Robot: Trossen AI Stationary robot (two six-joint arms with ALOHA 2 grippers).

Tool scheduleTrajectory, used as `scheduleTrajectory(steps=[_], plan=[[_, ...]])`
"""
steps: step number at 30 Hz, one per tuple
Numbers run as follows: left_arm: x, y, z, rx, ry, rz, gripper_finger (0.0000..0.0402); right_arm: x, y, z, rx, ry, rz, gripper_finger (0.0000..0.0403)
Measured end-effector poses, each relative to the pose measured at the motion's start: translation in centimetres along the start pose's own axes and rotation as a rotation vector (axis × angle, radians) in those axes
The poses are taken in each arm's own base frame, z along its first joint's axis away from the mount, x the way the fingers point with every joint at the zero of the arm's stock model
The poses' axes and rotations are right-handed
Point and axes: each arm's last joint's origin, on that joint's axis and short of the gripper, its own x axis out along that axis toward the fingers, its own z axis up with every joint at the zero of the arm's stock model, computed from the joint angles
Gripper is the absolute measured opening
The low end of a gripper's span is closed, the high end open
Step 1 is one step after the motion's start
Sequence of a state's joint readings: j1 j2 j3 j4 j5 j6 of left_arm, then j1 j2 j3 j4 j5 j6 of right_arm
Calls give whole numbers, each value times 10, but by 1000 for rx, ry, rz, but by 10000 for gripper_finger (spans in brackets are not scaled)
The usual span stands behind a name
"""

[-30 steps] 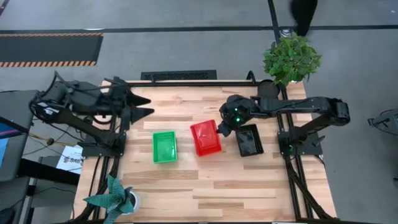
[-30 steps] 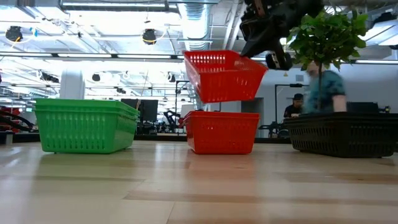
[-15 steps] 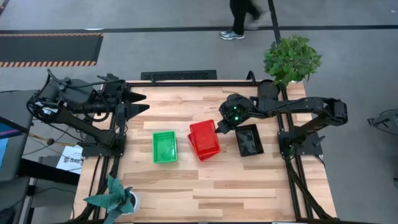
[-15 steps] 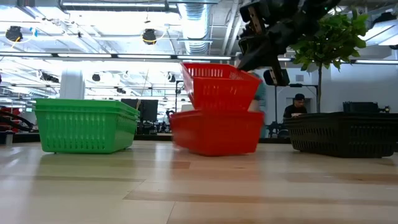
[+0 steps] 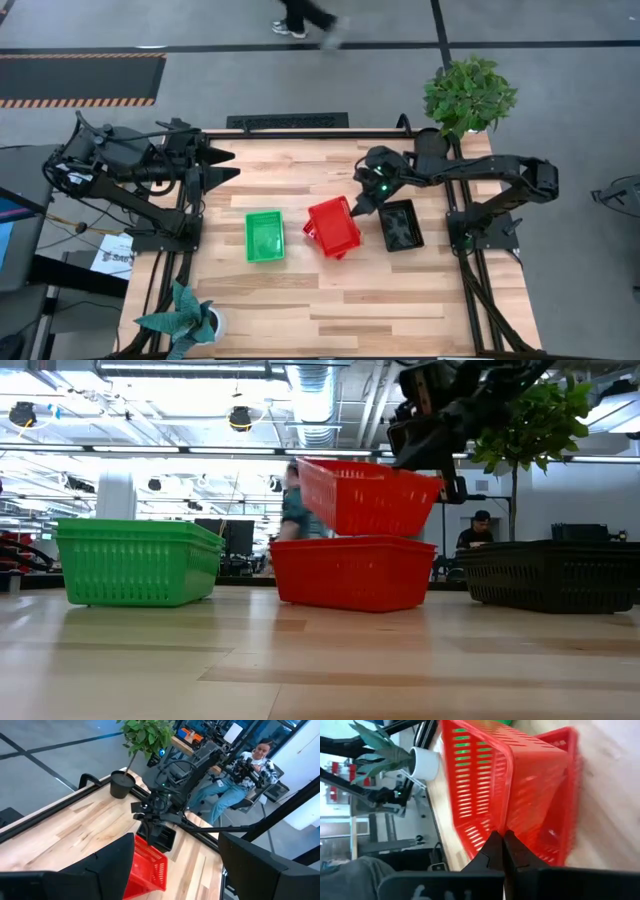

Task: Stack baskets by color
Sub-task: Stack the bottom red bin on top of the top red bin

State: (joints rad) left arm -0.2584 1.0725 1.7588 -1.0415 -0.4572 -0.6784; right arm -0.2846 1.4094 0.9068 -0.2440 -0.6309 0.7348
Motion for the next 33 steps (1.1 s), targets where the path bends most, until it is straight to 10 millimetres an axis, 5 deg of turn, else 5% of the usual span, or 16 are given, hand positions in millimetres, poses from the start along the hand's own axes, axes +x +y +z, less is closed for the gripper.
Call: scheduleTrajectory(steps=[11,27,33], plan=[[0,0,0,17,6,-7,274,-3,-2,7,-128,92,21,0],[0,0,0,18,11,-11,274,26,-8,53,-243,348,-72,0],[0,1,-2,30,21,8,274,38,-15,56,-226,437,-83,1]])
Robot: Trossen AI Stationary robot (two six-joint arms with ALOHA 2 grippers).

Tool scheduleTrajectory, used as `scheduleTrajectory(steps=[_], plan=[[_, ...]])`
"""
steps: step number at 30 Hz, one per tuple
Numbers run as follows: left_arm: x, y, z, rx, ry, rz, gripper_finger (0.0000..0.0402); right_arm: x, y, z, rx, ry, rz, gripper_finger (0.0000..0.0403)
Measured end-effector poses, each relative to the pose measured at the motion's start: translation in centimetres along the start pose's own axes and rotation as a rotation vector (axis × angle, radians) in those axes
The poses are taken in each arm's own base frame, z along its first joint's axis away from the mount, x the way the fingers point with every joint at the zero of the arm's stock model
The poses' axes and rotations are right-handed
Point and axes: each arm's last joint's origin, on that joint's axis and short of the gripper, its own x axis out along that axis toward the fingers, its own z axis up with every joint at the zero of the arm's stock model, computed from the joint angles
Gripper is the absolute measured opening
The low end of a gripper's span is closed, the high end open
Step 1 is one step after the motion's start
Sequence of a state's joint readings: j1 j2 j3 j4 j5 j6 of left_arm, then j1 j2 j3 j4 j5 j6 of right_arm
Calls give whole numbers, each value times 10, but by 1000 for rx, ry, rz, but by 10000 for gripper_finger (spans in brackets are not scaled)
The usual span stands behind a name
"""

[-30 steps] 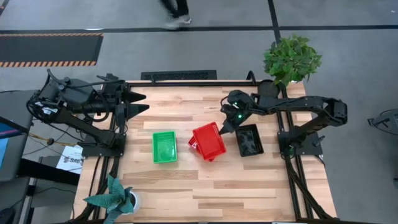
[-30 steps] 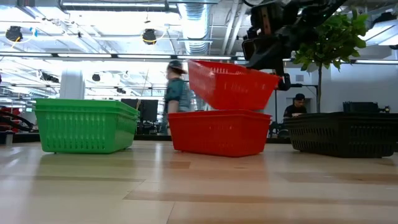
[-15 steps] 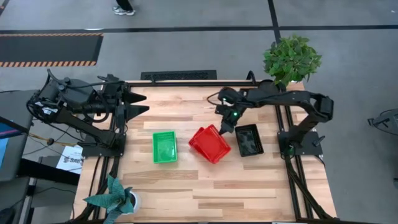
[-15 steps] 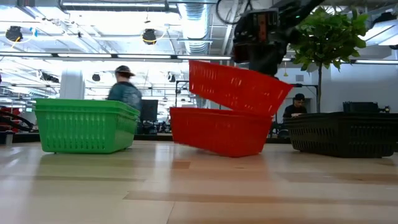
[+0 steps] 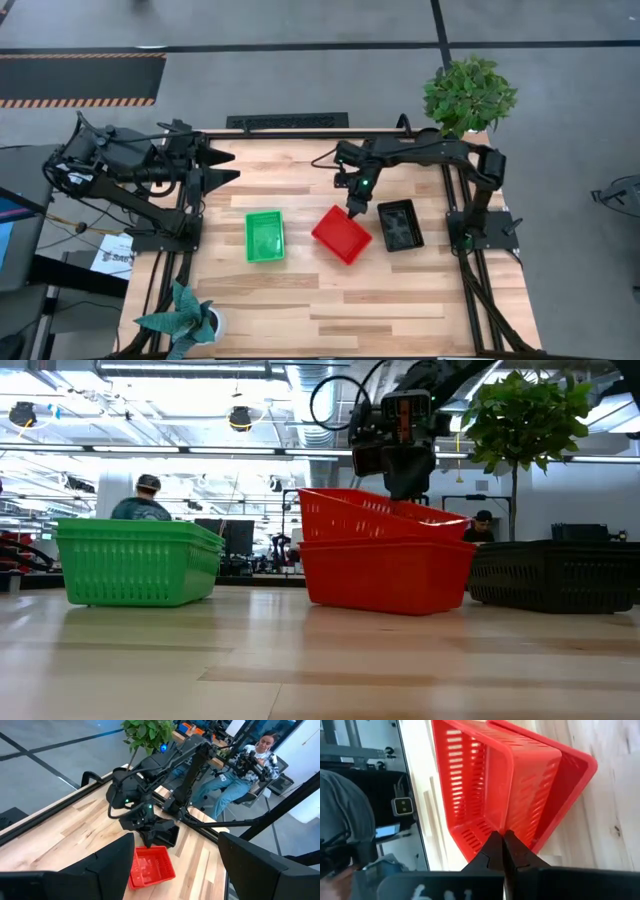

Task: Stack baskets by color
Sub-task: Stack the bottom red bin on top of the top red bin

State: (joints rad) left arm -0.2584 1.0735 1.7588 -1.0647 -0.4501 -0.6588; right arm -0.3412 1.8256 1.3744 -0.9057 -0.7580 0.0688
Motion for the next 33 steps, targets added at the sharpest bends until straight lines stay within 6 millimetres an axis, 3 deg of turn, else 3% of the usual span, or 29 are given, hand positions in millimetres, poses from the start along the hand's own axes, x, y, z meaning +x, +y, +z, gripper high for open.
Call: scheduleTrajectory(steps=[7,21,33], plan=[[0,0,0,-7,-2,3,274,3,-4,-1,4,20,-4,7],[0,0,0,-6,-6,8,274,12,-14,-7,42,67,-187,29],[0,2,-2,11,11,21,274,10,-20,4,192,-71,-334,27]])
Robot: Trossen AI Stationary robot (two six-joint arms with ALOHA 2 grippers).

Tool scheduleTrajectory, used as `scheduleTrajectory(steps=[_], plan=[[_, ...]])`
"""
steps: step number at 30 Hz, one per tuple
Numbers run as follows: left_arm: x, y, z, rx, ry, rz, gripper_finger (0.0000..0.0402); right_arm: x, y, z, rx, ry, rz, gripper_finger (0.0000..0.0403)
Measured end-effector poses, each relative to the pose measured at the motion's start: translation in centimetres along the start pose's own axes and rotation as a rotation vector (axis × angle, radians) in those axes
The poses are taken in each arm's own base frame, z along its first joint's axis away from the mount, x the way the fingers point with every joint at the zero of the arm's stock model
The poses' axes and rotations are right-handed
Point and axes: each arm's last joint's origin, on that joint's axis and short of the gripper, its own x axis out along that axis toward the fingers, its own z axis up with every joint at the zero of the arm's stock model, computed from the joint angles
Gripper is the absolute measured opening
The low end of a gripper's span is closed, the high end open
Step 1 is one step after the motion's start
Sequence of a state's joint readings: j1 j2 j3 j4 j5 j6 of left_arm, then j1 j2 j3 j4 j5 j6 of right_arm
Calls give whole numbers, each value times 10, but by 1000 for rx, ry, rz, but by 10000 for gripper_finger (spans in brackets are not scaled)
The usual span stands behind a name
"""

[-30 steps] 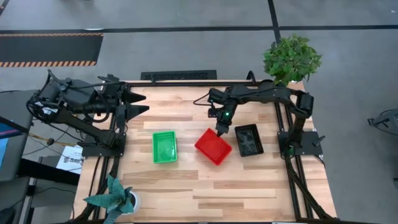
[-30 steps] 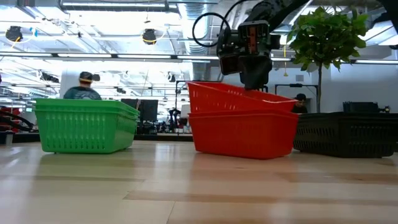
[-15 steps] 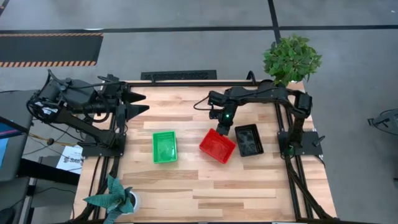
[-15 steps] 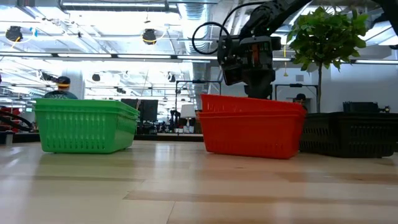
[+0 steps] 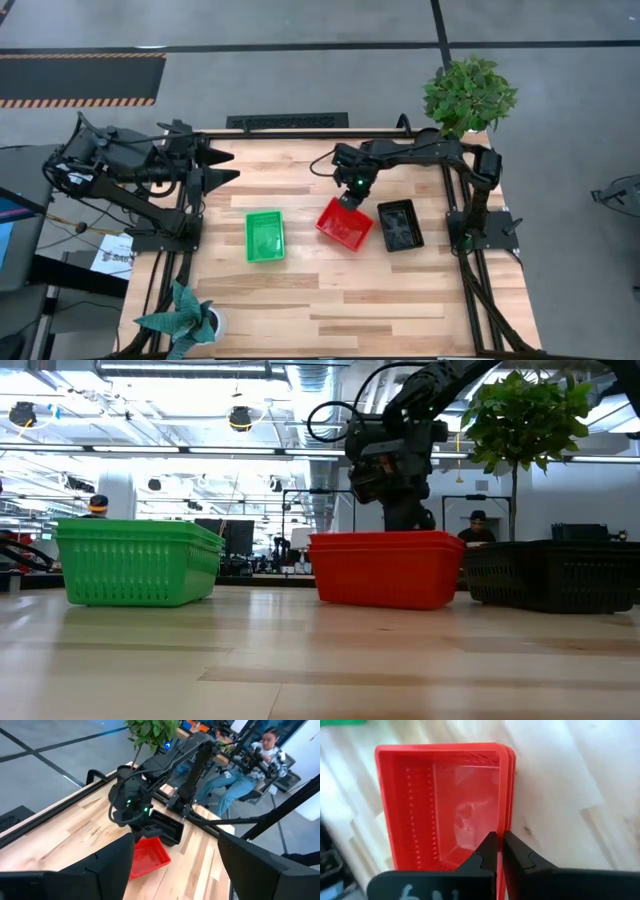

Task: Stack baskets by color
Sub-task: Stack the bottom red bin on top of the top red bin

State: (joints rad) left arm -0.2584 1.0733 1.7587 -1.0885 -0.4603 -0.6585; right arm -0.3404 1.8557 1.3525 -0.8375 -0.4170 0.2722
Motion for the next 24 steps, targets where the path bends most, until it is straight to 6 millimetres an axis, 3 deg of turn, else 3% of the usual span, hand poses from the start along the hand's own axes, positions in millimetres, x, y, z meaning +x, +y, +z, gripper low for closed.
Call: scheduleTrajectory(steps=[13,24], plan=[[0,2,-1,9,-1,32,274,5,14,8,426,-172,-85,27],[0,4,0,-1,-52,95,274,14,42,-4,558,-205,-122,50]])
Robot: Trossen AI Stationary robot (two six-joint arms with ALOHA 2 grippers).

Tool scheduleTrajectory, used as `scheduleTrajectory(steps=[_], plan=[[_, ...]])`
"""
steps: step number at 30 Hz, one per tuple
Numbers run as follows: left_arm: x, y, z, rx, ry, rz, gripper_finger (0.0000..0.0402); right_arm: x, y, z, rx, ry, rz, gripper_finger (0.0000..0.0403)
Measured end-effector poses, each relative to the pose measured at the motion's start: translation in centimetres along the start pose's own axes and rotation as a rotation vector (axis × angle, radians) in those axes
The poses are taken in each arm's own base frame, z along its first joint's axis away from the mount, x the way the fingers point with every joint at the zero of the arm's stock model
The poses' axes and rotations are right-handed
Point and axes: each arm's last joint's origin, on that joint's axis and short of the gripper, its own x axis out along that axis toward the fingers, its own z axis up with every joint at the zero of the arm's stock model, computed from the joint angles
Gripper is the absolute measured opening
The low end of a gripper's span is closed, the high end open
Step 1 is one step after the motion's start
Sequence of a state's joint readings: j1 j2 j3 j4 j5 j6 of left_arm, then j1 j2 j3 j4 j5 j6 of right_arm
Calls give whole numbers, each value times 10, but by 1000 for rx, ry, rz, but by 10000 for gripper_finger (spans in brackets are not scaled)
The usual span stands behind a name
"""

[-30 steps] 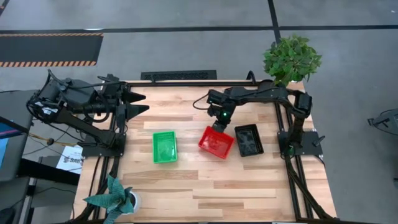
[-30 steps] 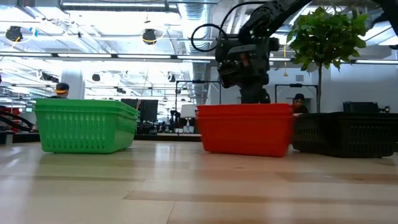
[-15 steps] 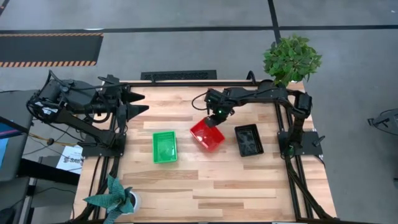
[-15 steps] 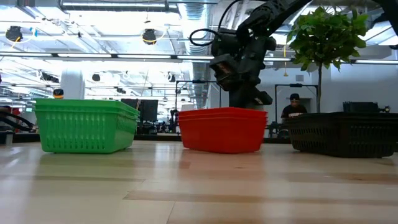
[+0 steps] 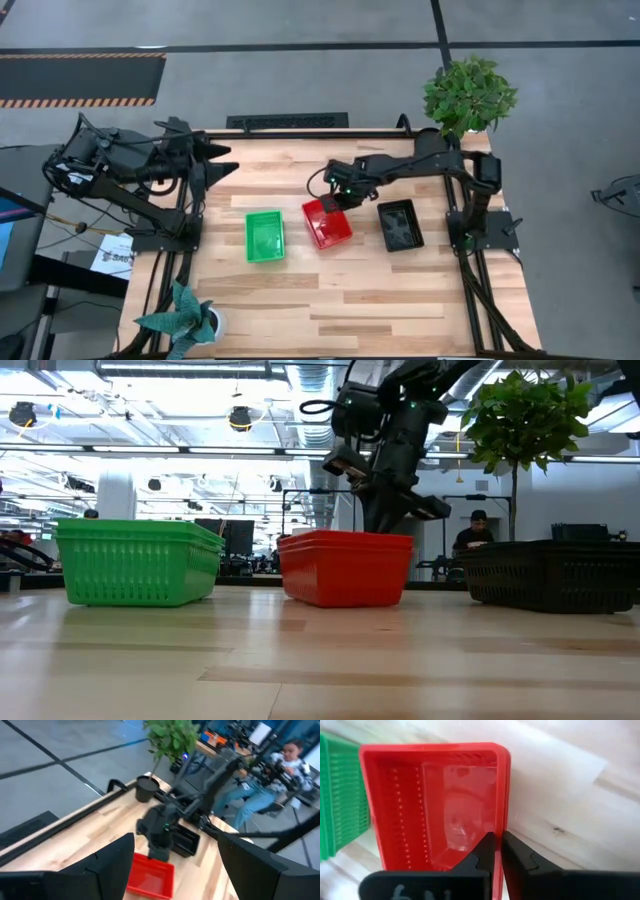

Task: Stack baskets by color
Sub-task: Stack the bottom red bin on top of the top red bin, then return to Home Position

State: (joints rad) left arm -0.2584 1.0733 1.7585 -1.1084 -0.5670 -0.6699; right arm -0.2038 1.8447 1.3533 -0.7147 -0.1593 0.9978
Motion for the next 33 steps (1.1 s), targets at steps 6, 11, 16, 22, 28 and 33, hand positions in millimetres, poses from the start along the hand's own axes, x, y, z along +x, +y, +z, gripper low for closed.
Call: scheduleTrajectory(steps=[6,11,16,22,28,33], plan=[[0,2,2,-30,-53,65,274,-29,1,-7,8,-108,-22,84],[3,1,-1,15,-23,71,274,-63,-4,-11,-76,-142,8,126],[5,-1,-5,24,53,16,274,-147,-1,-45,-269,-282,230,158],[8,-15,-7,273,69,-191,274,-244,-38,-109,-655,-435,419,164],[11,-4,-39,390,-37,-367,274,-265,-81,-168,-942,-718,578,160],[19,28,-92,318,-132,-541,274,-237,-134,-187,-871,-929,737,162]])
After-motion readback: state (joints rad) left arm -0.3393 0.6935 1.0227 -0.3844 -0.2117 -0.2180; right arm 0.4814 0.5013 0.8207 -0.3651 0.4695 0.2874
